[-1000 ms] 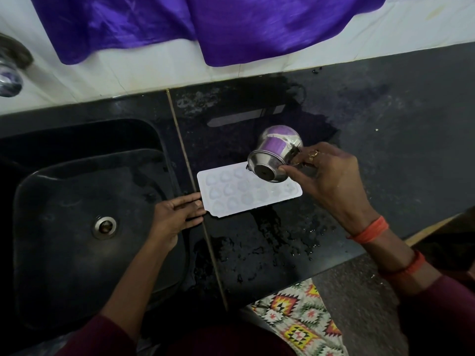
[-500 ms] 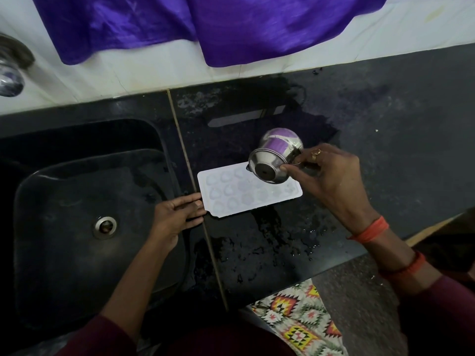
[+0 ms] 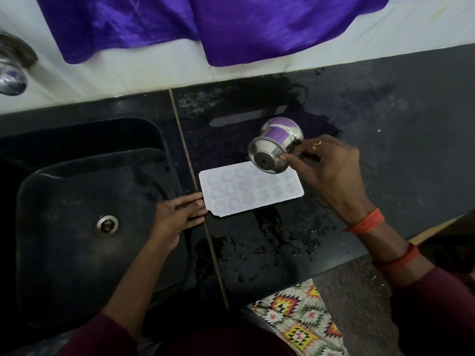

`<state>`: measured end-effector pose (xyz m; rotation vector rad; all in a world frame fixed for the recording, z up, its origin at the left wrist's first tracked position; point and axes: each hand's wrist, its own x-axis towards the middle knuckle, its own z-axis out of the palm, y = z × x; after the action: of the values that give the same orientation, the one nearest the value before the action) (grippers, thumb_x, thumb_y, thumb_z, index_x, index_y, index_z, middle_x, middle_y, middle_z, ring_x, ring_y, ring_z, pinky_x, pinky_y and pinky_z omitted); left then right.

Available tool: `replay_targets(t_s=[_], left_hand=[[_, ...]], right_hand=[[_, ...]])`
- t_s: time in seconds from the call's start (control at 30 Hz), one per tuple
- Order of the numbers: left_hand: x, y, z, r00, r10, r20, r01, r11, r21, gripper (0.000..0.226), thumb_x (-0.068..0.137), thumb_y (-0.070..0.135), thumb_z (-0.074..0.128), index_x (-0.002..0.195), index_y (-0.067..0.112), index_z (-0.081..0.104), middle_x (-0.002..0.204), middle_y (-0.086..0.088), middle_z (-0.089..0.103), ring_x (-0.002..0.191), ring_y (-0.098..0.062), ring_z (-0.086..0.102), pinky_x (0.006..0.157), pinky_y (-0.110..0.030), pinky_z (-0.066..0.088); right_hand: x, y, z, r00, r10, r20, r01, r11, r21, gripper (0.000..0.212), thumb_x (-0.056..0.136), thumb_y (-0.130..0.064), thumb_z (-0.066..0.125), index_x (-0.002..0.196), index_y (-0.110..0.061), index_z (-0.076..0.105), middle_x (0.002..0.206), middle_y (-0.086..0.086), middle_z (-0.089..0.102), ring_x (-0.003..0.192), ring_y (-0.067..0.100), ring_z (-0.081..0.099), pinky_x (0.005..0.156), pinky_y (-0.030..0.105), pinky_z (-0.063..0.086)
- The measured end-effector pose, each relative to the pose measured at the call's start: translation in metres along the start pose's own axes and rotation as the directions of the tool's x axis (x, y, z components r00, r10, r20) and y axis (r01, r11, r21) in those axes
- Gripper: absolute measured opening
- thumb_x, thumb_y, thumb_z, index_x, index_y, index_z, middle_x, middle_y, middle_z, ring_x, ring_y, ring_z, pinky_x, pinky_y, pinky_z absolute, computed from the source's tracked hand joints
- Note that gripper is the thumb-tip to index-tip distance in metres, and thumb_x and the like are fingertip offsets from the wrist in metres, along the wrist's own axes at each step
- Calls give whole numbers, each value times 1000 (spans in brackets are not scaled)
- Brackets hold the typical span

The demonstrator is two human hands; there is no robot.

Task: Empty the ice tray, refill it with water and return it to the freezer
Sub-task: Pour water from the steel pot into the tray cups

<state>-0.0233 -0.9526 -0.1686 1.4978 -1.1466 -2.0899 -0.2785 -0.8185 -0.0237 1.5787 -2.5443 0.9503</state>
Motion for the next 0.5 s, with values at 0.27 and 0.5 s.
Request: replay_targets(t_s=[0.27,0.5], left_hand=[[1,-1,-2,1000,0,9,0,1000,3,16,95,5,67,105,15,75,93,-7,80,86,-18,77,64,-23,60],[2,-1,-2,1000,-4,14,4,1000,-1,16,94,6,68,106,14,75,92,-6,80,84,-17,77,64,-24,60]], right_hand=[[4,3,6,1000,-20,-7,20,1000,-14,26,81,-35,83,87,-10,78,89,6,71,69,19,66,68,35,56],[5,4,6,1000,-29,7,29,999,-21,27,82,-36,82,89,-10,78,90,6,71,70,19,66,69,34,56]])
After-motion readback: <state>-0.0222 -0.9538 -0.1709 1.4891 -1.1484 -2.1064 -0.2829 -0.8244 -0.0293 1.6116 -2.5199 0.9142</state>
